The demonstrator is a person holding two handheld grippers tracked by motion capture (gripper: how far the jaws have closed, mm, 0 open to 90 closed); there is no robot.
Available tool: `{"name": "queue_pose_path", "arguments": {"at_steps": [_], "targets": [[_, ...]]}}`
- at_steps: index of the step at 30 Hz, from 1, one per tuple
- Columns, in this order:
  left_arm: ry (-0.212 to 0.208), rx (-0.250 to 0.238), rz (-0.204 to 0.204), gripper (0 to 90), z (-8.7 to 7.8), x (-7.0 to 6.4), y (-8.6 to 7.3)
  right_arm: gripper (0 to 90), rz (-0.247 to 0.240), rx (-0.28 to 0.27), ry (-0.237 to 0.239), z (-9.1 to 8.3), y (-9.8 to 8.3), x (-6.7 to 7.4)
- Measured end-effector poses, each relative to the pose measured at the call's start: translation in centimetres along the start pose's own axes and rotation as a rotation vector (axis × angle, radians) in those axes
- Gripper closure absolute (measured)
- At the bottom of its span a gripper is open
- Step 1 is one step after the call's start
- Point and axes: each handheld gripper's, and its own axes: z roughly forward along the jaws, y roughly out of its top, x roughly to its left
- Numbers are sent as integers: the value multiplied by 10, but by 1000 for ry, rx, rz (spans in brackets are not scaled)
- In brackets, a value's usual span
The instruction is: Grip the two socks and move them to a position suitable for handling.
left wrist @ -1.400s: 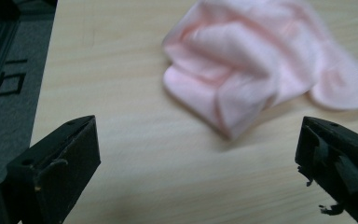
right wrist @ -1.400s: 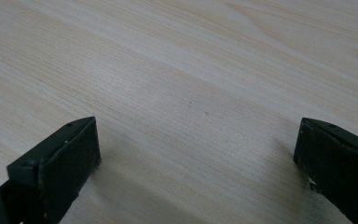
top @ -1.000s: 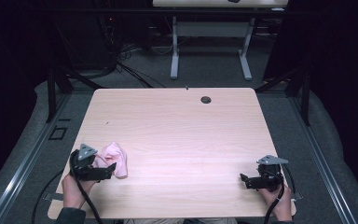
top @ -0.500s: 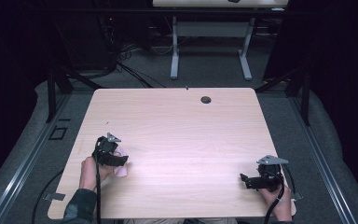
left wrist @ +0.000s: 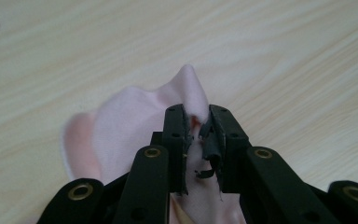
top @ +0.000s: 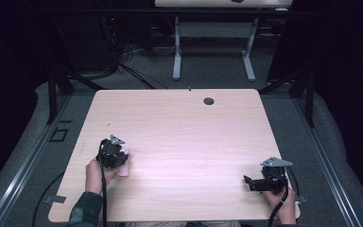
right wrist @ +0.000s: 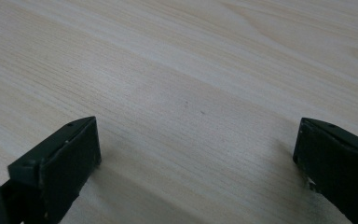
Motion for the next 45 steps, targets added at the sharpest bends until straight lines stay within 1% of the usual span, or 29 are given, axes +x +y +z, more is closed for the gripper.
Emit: {"name": "queue_pose_path", "arguments": {"at_steps": [1,4,6,7,10,11,12,13,15,18,19,22,25,26,29,30,31,32,33,35,36,37,39,40,41,42,43,44,45], "targets": [[0,0,0,776,0,0,0,0,0,0,0,0,0,0],[-30,-80,27,776,-19,-13,14,0,1,-1,-2,0,0,0],[-71,-147,76,776,-30,-34,34,0,2,1,-3,0,0,0],[-71,-147,76,776,-30,-34,34,0,2,1,-3,0,0,0],[-142,-192,137,775,-25,-66,62,0,5,-1,-3,0,0,0],[-142,-192,137,775,-25,-66,62,0,5,-1,-3,0,0,0],[-177,-187,173,775,-11,-87,78,0,4,0,-1,0,0,0],[-177,-187,173,775,-11,-87,78,0,4,0,-1,0,0,0],[-210,-172,210,774,7,-107,89,0,4,0,-1,0,0,0],[-254,-119,246,773,38,-135,99,0,5,-3,-1,0,0,0],[-275,-73,262,773,59,-151,100,0,5,-3,-1,0,0,0],[-297,-19,278,769,83,-166,97,0,6,-4,-2,0,0,0],[-296,7,289,753,92,-172,95,0,6,-4,-2,0,0,0],[-308,14,284,645,93,-173,95,0,6,-4,-2,0,0,0],[-298,-4,284,404,84,-172,96,0,5,-3,-2,0,0,0],[-293,-46,272,342,67,-165,96,0,5,-3,-3,0,0,0],[-293,-46,272,296,67,-165,96,0,5,-3,-3,0,0,0],[-293,-72,267,296,56,-160,96,0,5,-3,-2,0,0,0],[-275,-120,249,215,34,-146,93,0,5,-3,-2,0,0,0],[-259,-137,236,158,23,-138,90,1,4,-2,-2,0,0,0],[-224,-171,204,153,1,-117,81,1,5,-4,-2,0,0,0],[-224,-171,204,149,1,-117,81,1,5,-4,-2,0,0,0],[-152,-192,148,121,-27,-82,63,0,5,-4,-2,0,0,0],[-127,-194,117,101,-35,-70,55,0,5,-3,-2,0,0,0],[-127,-194,117,87,-35,-70,55,0,5,-3,-2,0,0,0],[-81,-181,62,78,-46,-43,40,0,5,-3,-3,0,0,0],[-81,-181,62,65,-46,-43,40,0,5,-3,-3,0,0,0],[-42,-169,-2,61,-52,-17,22,0,5,-3,-2,0,0,0],[-42,-169,-2,59,-52,-17,22,0,5,-3,-2,0,0,0]]}}
